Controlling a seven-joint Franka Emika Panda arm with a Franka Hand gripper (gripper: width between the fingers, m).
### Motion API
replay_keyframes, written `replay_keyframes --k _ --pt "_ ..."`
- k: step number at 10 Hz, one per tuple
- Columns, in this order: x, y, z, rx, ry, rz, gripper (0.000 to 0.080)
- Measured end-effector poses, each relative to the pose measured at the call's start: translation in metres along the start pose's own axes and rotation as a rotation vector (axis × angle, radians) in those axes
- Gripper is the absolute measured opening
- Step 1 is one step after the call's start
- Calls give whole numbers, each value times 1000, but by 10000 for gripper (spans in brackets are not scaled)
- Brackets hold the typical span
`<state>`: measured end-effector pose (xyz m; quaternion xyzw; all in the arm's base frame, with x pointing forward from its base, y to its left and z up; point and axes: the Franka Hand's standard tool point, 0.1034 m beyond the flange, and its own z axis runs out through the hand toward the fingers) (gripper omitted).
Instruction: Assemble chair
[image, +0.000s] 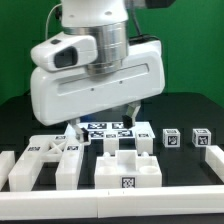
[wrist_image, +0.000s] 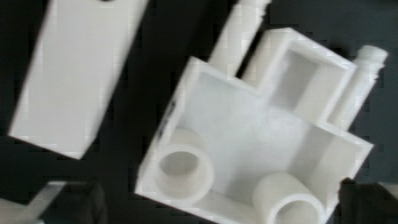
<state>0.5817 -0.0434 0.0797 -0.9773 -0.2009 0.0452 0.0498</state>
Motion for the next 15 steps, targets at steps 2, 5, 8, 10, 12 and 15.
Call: replay_keyframes --k 2,5,8,10,12,15 --pt "0 1 0 0 -1 1 650" --pt "9 12 12 -6 -10 272 650" --pt "18 8 26 -5 3 331 650" --pt "11 8 40 -24 31 326 650" --pt "0 5 55 -28 27 326 650" --pt "1 -3 68 -27 24 320 650"
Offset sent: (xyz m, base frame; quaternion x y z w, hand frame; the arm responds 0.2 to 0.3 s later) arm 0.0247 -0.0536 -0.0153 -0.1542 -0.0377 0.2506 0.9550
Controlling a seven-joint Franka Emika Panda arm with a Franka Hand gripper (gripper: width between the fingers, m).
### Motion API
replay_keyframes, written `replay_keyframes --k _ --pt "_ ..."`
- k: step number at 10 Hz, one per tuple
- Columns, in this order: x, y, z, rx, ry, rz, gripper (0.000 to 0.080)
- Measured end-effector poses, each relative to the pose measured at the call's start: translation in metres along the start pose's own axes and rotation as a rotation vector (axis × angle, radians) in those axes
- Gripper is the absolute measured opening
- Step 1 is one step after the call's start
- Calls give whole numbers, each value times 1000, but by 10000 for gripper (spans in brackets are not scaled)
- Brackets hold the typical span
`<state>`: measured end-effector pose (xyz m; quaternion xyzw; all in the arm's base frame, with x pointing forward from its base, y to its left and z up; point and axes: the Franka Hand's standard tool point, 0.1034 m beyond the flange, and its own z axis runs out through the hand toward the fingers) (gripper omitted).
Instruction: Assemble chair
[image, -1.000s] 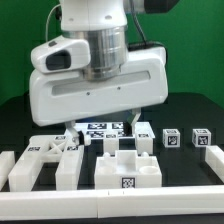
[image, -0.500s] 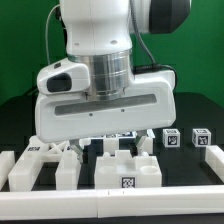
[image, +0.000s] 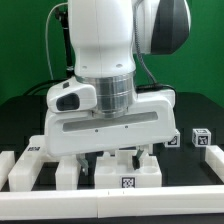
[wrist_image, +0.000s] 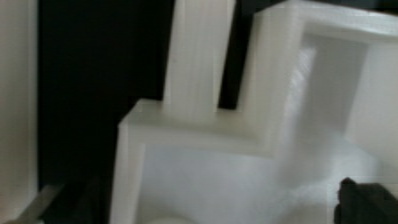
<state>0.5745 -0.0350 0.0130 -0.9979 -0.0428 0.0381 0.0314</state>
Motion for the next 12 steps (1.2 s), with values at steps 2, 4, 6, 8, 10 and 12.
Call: replay_keyframes --k 2,4,6,8,10,12 --pt "1 -1 -1 0 1 -2 650" --pt "1 -1 -1 0 1 -2 515" --pt "1 -1 -1 -1 1 -2 223" --pt "1 -1 -1 -1 1 -2 36" --pt "1 -1 -1 0 1 -2 31" --pt "1 -1 -1 0 1 -2 31"
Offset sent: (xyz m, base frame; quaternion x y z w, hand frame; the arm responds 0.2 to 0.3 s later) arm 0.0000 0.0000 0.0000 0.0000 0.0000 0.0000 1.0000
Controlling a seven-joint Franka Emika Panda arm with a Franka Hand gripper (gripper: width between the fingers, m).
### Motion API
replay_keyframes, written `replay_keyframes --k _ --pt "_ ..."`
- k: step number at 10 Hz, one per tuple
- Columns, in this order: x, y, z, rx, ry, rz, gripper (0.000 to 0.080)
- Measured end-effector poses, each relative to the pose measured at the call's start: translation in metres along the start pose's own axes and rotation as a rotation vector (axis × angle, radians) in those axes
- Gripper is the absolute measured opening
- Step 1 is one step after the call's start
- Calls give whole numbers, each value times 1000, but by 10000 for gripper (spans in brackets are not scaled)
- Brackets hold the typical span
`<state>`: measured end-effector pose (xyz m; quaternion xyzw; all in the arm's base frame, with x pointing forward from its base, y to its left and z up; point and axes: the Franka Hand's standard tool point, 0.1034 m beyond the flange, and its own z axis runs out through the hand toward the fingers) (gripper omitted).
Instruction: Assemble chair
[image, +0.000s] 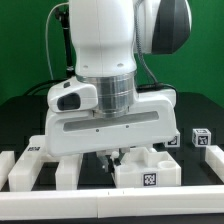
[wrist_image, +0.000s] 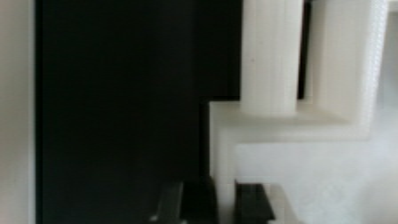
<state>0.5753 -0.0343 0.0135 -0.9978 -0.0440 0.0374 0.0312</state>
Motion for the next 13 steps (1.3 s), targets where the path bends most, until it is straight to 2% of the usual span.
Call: replay_keyframes --k 2,5,6,8,11,13 --pt "1 -4 0 -3 0 29 31" --pt "18 -66 3 -5 11 81 31" --pt "25 -73 3 -19 19 93 31" --pt "35 -72 1 -60 24 117 31" --pt "48 -71 -7 -69 49 130 31" --pt "52 -71 -8 -87 47 140 31"
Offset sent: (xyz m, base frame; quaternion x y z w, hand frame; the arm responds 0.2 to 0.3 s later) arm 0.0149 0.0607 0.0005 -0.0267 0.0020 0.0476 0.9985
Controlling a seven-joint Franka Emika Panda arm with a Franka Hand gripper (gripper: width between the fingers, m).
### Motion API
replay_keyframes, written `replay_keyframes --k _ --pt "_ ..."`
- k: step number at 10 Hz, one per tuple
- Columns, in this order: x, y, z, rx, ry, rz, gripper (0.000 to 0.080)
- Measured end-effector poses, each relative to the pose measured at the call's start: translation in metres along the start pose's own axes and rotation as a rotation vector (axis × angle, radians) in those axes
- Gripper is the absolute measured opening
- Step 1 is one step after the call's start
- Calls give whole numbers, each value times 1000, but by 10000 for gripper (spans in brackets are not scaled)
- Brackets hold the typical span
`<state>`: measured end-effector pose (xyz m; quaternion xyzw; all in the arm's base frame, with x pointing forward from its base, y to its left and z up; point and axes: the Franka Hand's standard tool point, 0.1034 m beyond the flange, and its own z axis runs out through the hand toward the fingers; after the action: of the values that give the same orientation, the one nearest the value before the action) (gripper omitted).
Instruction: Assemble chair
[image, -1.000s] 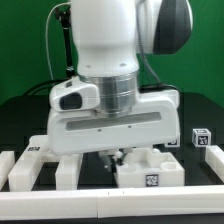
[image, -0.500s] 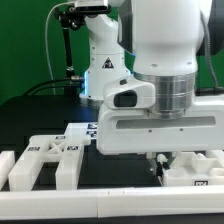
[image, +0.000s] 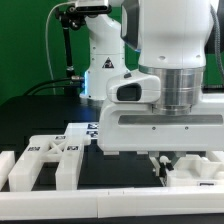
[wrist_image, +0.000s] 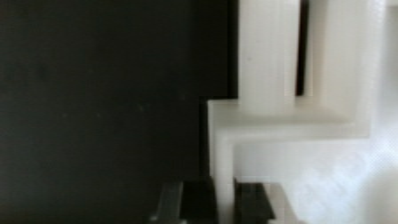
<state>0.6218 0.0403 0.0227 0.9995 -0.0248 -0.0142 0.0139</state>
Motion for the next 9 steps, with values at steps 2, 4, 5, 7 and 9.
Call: replay_keyframes --k 2,4,5,7,9 --pt "0 0 4 -10 -3 6 31" --pt "0 0 6 -10 -3 5 31" --pt "0 0 6 -10 -3 4 31" --pt "-1 0 6 -10 -4 5 285" --pt "-1 0 6 -10 -4 5 481"
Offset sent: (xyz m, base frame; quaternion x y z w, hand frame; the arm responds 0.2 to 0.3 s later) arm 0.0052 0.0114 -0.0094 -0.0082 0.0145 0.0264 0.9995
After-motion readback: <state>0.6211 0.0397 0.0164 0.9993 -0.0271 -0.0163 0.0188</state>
